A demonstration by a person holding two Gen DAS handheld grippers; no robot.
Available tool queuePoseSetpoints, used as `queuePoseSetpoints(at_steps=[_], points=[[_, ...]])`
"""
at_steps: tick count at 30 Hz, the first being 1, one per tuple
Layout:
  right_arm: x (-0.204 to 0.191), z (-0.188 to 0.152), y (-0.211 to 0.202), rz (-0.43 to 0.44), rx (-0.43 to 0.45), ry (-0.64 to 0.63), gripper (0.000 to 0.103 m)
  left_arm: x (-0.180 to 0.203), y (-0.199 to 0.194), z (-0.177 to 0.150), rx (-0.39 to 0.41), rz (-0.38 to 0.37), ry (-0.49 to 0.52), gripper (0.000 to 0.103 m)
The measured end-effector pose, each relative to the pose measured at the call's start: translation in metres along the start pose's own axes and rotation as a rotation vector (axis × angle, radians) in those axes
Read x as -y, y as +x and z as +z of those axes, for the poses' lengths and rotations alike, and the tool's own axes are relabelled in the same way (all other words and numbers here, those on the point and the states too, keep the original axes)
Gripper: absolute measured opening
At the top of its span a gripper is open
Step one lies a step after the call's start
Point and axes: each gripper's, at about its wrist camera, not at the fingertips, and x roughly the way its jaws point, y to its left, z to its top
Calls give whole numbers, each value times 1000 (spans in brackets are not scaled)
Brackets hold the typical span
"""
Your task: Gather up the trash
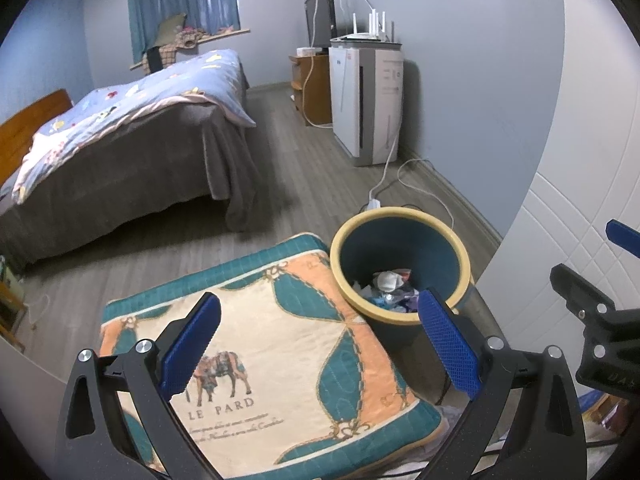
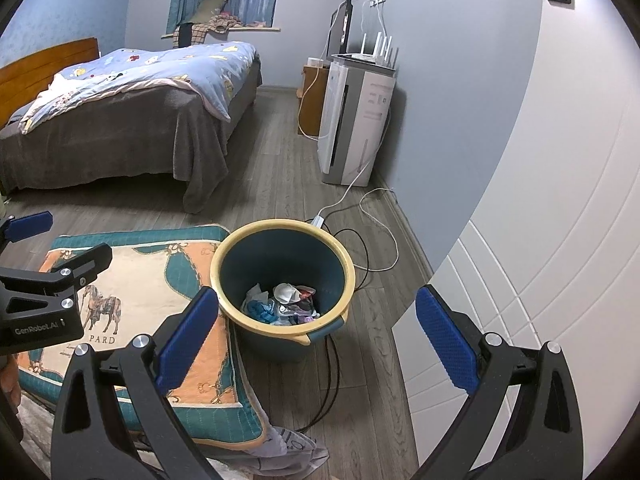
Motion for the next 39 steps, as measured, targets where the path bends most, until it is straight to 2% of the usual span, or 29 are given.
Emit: queuePoseSetpoints(at_steps=[33, 39], points=[[6, 1, 6, -8, -9, -9, 97, 0, -1, 0, -7, -20, 20, 98], [8, 2, 8, -17, -15, -17, 97, -5, 3, 1, -37, -9, 21, 98]])
